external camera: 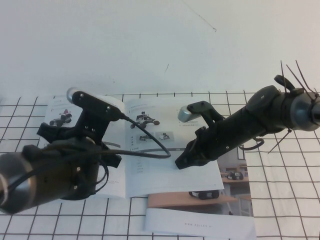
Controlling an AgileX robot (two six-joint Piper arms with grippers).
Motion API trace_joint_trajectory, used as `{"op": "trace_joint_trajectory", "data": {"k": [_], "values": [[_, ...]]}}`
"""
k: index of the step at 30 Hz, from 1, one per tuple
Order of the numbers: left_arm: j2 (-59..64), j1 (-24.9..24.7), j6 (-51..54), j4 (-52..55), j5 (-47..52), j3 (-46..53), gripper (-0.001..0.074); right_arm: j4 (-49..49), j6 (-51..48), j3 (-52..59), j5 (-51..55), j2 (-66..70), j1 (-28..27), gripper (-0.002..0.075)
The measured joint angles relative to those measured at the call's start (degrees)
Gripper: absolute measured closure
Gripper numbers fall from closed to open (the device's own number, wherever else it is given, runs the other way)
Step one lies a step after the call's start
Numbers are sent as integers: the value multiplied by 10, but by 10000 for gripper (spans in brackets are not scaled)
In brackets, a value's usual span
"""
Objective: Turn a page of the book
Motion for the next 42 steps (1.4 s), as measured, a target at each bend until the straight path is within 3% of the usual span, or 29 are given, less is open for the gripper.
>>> {"op": "trace_joint_trajectory", "data": {"k": [5,9,15,22,29,32,37,42], "values": [[-91,0,162,-49,-115,0,737,0,0,4,-29,-46,2,723],[-169,0,311,-154,-199,2,737,0,1,4,-35,-102,2,723],[-291,0,447,-315,-213,3,737,-3,2,4,-36,-200,2,723],[-428,0,602,-487,-131,3,737,-53,13,4,-41,-332,2,723],[-518,0,867,-734,63,4,737,-276,165,4,-78,-485,3,723],[-542,0,886,-778,114,4,737,-391,262,5,-68,-548,3,723],[-586,0,856,-777,118,4,737,-522,401,21,-13,-656,3,723],[-622,0,775,-753,111,4,737,-624,508,116,17,-765,3,723]]}}
